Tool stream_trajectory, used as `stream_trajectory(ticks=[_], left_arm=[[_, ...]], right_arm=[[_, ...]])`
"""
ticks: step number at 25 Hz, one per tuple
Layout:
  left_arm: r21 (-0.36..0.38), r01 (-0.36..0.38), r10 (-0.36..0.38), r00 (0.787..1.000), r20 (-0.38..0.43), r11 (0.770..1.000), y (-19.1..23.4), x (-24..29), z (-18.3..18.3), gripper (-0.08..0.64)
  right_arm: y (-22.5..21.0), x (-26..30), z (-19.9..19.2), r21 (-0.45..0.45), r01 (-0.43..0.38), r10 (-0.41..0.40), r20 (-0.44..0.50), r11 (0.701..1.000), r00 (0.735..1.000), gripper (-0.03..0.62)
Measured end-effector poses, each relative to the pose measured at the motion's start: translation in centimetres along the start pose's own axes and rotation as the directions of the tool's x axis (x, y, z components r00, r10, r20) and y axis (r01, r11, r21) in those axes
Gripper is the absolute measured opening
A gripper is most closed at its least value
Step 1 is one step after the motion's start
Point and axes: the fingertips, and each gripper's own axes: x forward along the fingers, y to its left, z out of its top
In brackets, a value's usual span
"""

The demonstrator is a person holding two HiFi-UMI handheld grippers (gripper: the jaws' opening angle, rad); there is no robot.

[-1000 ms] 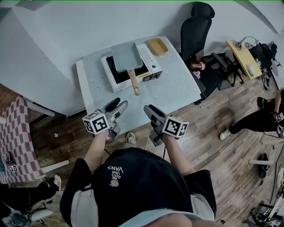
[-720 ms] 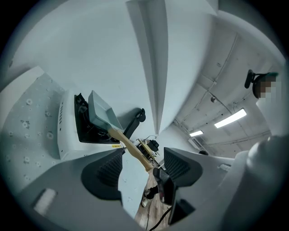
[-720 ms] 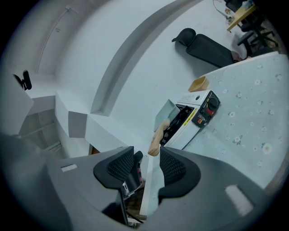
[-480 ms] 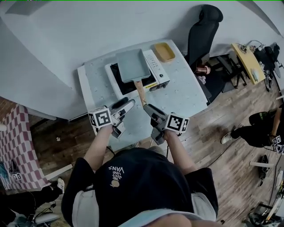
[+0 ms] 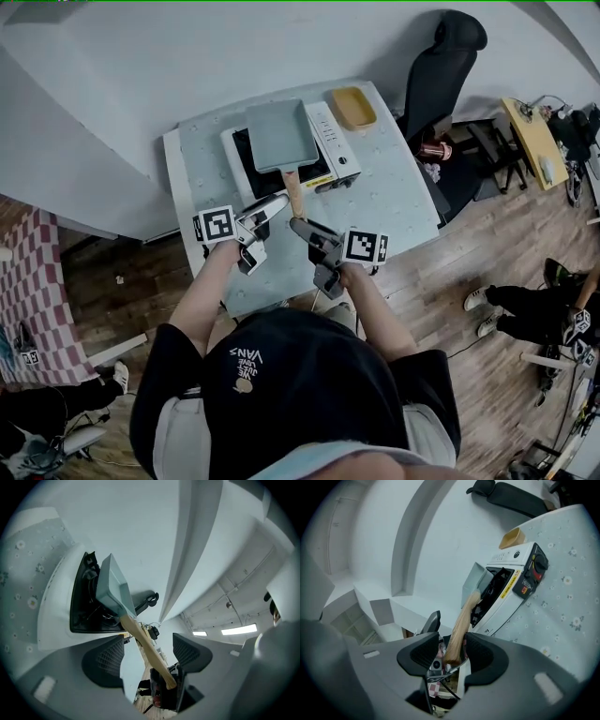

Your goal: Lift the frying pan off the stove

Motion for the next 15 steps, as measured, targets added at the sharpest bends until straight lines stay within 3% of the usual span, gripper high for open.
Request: stream_trajectory(ticks=[9,15], left_arm=[[-0.058,-0.042,0.043,0.999,0.024,0.997,2.0,2.3,0.7,0.301],[-0.131,-0.026,0.027,1.000,0.006,0.991,3.1,3.6,0.8,0.301]], right_arm=[[-0.8,0.8,0.0,0.038,-0.031,0.035,-0.117,0.999,0.993,0.141],[-0.7,1.3,-0.2,0.041,-0.046,0.053,-0.167,0.998,0.984,0.144]])
